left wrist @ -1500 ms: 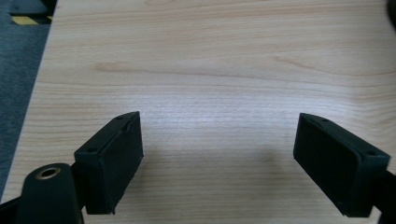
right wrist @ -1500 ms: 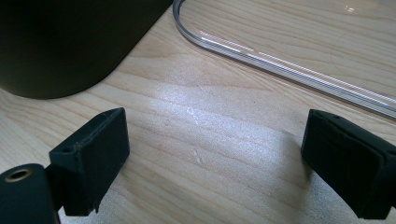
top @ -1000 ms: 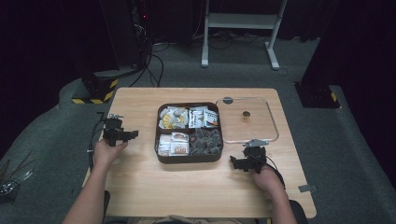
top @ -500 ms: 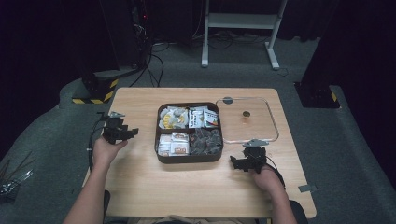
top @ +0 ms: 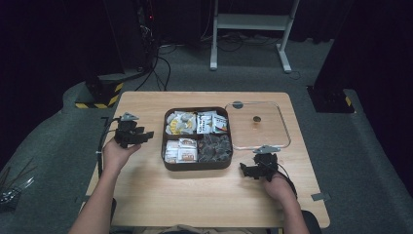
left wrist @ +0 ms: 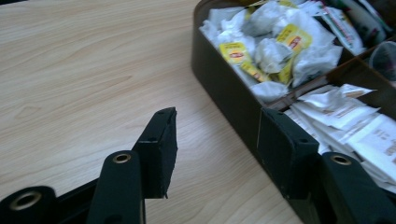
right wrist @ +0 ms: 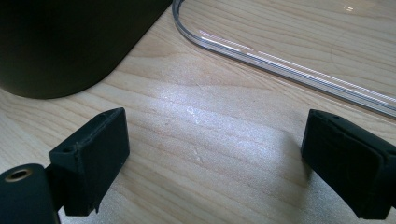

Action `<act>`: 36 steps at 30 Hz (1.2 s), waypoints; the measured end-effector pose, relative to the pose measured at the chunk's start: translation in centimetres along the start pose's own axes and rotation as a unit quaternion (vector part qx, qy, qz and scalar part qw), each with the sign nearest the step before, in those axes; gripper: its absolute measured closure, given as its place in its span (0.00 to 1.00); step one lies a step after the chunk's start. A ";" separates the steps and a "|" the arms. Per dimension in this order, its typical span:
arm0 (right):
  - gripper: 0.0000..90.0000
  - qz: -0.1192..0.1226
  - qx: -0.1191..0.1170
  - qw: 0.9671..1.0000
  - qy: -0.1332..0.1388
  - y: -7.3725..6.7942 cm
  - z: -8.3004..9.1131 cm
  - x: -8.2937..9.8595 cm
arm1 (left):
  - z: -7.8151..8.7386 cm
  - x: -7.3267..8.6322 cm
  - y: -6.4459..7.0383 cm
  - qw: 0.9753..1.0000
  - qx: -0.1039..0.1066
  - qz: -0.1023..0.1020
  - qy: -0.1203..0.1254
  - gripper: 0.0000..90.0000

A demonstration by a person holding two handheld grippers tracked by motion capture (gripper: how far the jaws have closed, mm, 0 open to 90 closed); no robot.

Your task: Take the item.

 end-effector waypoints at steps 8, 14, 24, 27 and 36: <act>0.09 -0.002 0.002 1.000 0.000 0.0 0.0 0.0 | -0.3 -0.7 1.3 1.000 0.019 -0.015 0.007 0.56; 0.09 -0.003 0.003 1.000 -0.001 0.0 0.0 0.0 | -0.7 -1.1 2.2 0.999 0.027 -0.027 0.006 0.57; 0.09 -0.007 0.007 1.000 -0.001 -0.1 0.1 0.1 | -1.7 -1.8 4.2 0.998 0.046 -0.052 0.003 0.57; 0.09 -0.009 0.009 1.000 -0.001 -0.1 0.1 0.1 | -1.9 -1.9 4.6 0.997 0.050 -0.056 0.002 0.57; 0.09 -0.011 0.011 1.000 0.000 -0.2 0.2 0.2 | -2.8 -2.3 6.1 0.995 0.073 -0.065 0.000 0.58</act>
Point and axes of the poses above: each handheld gripper's, and its own axes: z roughly backward along the jaws, x roughly out of its underside, y roughly to its right, the point moved 6 cm from there along -z, roughly forward along the jaws, and after that the axes turned 2 degrees about z, right-handed, at the moved point
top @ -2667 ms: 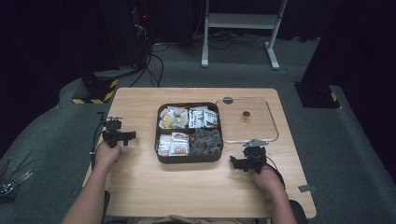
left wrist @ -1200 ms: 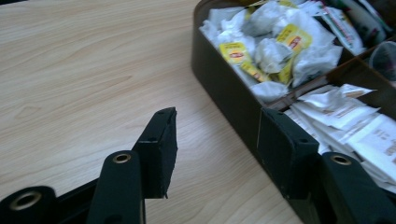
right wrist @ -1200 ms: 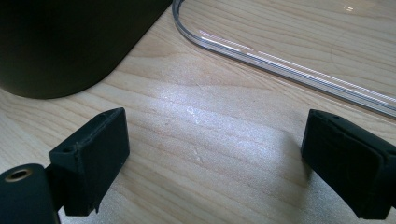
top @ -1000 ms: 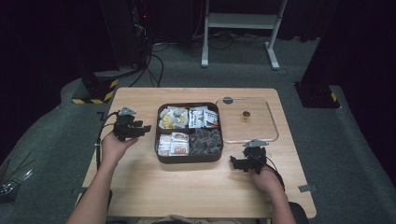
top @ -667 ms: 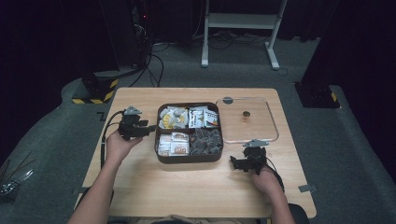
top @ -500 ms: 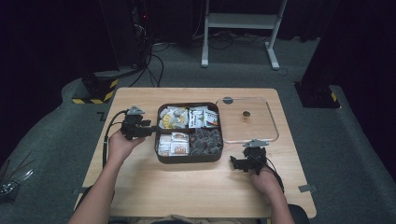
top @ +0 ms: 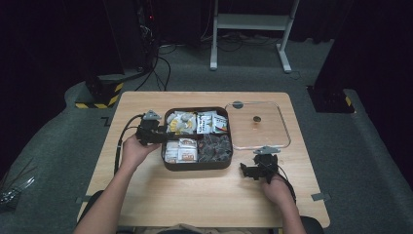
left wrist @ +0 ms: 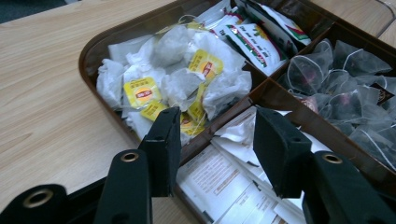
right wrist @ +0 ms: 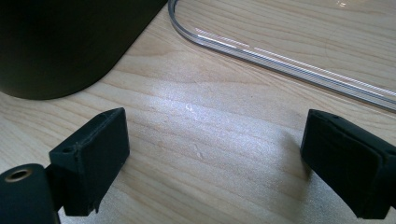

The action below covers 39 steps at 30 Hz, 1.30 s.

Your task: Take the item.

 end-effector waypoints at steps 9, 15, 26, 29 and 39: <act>0.09 0.000 0.001 1.000 0.000 0.0 0.1 0.1 | -0.9 -0.1 0.8 1.000 0.004 -0.013 -0.004 0.60; 0.09 -0.001 0.001 1.000 0.000 0.0 0.1 0.1 | -1.9 -0.2 1.6 0.999 0.018 -0.027 -0.020 0.61; 0.09 -0.002 0.002 1.000 -0.001 -0.1 0.1 0.1 | -4.1 0.5 2.3 0.997 0.040 -0.037 -0.057 0.66; 0.09 -0.002 0.002 1.000 -0.001 -0.1 0.1 0.1 | -4.5 0.7 2.5 0.996 0.045 -0.041 -0.068 0.67; 0.09 -0.002 0.002 1.000 -0.001 -0.1 0.1 0.1 | -5.7 0.9 2.8 0.993 0.043 -0.061 -0.087 0.75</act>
Point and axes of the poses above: each handheld gripper's, and its own axes: z roughly backward along the jaws, x roughly out of its underside, y roughly to its right, the point moved 6 cm from there along -z, roughly forward along the jaws, and after that the axes turned 2 degrees about z, right-handed, at the moved point
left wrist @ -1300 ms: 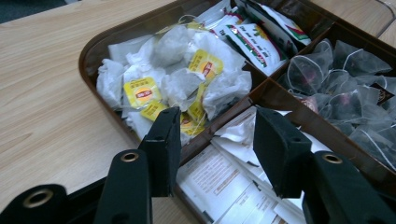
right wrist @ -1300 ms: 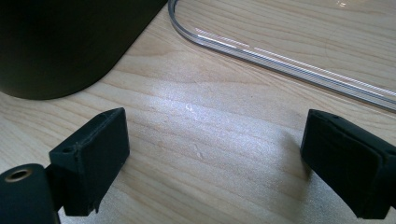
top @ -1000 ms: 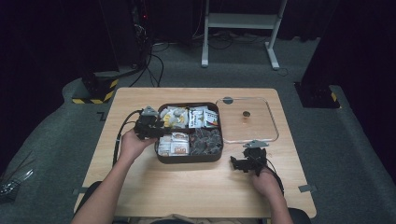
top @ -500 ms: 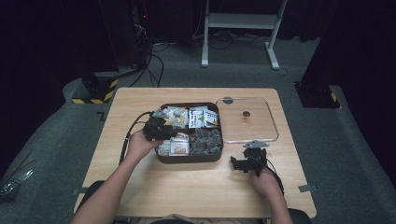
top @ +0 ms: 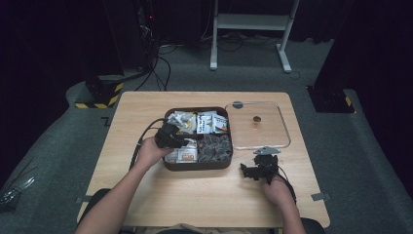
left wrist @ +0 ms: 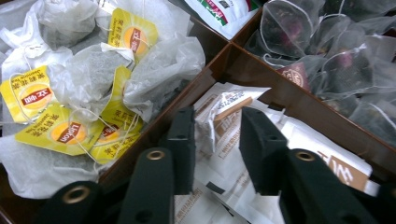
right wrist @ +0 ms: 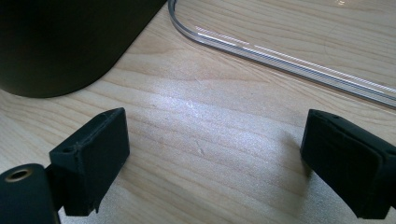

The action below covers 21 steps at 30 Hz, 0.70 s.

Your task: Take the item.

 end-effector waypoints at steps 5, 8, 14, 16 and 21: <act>0.09 0.000 0.000 1.000 0.000 0.0 0.0 0.0 | -0.1 0.0 -0.1 1.000 -0.009 -0.004 -0.007 0.82; 0.09 0.000 0.000 1.000 0.000 0.0 0.0 0.0 | -0.2 0.0 -0.2 1.000 -0.014 -0.006 -0.008 0.88; 0.09 0.000 0.000 1.000 0.000 0.0 0.0 0.0 | -0.2 -0.1 -0.3 1.000 -0.013 -0.004 -0.006 0.94; 0.09 0.000 0.000 1.000 0.000 0.0 0.0 0.0 | -0.2 -0.1 -0.3 1.000 -0.011 -0.004 -0.006 0.95; 0.09 0.000 0.000 1.000 0.000 0.0 0.0 0.0 | 0.1 -0.2 -0.2 1.000 -0.006 -0.005 -0.006 0.96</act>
Point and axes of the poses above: each handheld gripper's, and its own axes: z roughly backward along the jaws, x roughly out of its underside, y roughly to its right, the point moved 6 cm from there along -z, roughly forward along the jaws, and after that the axes turned 2 degrees about z, right-handed, at the moved point
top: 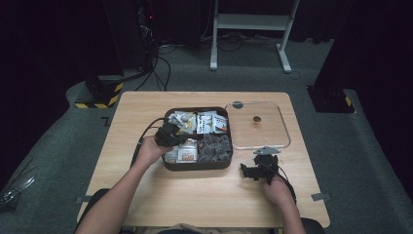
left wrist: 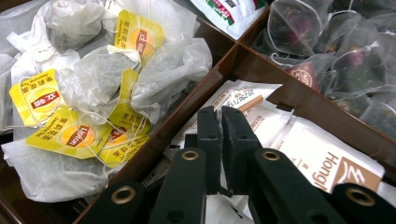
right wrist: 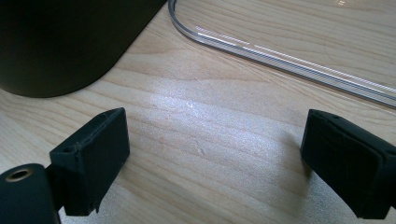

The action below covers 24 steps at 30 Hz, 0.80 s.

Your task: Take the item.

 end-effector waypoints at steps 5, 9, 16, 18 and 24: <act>0.09 0.000 0.000 1.000 0.000 0.0 0.0 0.0 | 0.6 -0.2 0.0 1.000 0.005 0.000 0.008 0.96; 0.09 0.000 0.000 1.000 0.000 0.0 0.0 0.0 | 1.2 -0.3 0.1 1.000 0.014 0.005 0.017 0.97; 0.09 0.000 0.000 1.000 0.000 0.0 0.0 0.0 | 2.4 -0.6 0.1 0.999 0.026 0.015 0.037 0.97; 0.09 0.000 0.000 1.000 0.000 0.0 0.0 0.0 | 2.8 -0.6 0.0 0.999 0.025 0.017 0.042 0.97; 0.09 -0.001 0.001 1.000 0.000 0.0 0.0 0.0 | 4.2 -0.7 -0.1 0.998 0.022 0.022 0.058 0.97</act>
Point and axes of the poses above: each handheld gripper's, and its own axes: z roughly backward along the jaws, x roughly out of its underside, y roughly to its right, the point moved 6 cm from there along -z, roughly forward along the jaws, and after that the axes turned 2 degrees about z, right-handed, at the moved point
